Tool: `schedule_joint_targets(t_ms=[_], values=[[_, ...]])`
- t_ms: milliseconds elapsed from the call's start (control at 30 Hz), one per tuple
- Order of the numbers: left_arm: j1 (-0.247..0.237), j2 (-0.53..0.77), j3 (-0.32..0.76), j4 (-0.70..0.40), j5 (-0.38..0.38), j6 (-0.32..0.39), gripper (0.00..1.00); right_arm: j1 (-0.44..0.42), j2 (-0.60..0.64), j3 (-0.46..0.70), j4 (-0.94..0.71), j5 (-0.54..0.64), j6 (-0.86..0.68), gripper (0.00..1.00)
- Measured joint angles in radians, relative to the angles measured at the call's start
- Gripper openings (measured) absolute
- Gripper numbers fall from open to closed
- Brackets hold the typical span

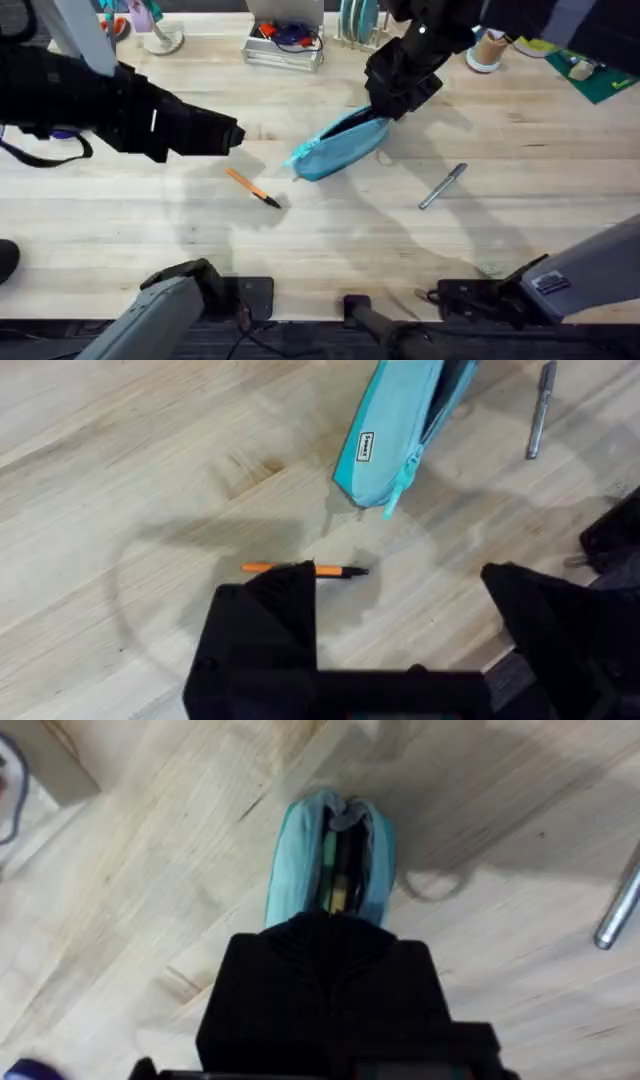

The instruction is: Unzip the bag, pick up the pens from the table one at a time and place them inside, then zip the bag closed.

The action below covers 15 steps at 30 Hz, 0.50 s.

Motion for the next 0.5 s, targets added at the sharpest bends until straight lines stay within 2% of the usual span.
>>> schedule_joint_targets(t_ms=[500], values=[[0.0,0.0,0.0,0.0,0.0,0.0,0.995,0.0,0.074,0.0,0.004,0.0,0.0,0.032]])
